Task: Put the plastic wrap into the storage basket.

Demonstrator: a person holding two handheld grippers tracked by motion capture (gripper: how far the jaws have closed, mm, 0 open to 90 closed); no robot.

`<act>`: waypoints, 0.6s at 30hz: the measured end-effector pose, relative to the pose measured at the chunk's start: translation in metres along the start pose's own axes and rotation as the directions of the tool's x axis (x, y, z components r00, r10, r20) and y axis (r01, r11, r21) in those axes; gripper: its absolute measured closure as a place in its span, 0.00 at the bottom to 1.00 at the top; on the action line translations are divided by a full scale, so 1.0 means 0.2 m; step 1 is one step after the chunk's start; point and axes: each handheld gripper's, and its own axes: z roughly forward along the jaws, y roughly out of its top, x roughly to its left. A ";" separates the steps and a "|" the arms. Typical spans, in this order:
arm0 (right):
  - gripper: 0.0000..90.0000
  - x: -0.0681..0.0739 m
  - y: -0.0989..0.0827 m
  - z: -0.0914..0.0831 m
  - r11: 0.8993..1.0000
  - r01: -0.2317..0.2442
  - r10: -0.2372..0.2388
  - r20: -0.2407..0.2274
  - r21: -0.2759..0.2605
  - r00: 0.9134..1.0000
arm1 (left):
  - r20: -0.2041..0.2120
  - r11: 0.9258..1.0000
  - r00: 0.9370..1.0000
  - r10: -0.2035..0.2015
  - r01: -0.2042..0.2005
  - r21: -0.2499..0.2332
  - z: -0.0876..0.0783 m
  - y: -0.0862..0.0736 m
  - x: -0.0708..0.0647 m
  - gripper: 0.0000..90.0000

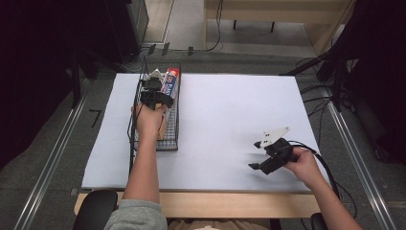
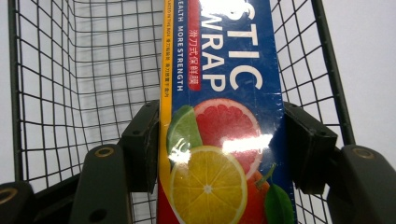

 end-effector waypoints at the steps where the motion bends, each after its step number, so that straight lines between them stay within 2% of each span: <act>1: 0.23 0.00 0.00 0.00 1.000 -0.001 0.001 0.001 0.000 1.000 | 0.000 1.000 1.000 0.004 -0.004 0.003 0.00 0.00 0.00 0.42; 4: 0.23 0.00 0.00 0.00 1.000 0.000 0.000 0.002 0.000 1.000 | 0.008 1.000 1.000 0.004 -0.004 0.012 0.02 -0.01 0.00 0.42; 8: 0.23 0.00 0.00 0.00 1.000 -0.002 0.002 -0.002 0.002 1.000 | 0.017 0.999 0.999 0.031 -0.031 0.039 0.04 -0.02 -0.02 0.41; 13: 0.23 0.00 0.00 0.00 1.000 0.005 -0.005 0.002 0.005 1.000 | 0.041 0.997 0.998 0.041 -0.044 0.068 0.08 -0.03 -0.03 0.39; 18: 0.23 0.00 0.00 0.00 1.000 0.003 -0.003 0.001 0.003 1.000 | 0.062 0.998 0.997 0.044 -0.048 0.049 0.06 -0.04 -0.02 0.38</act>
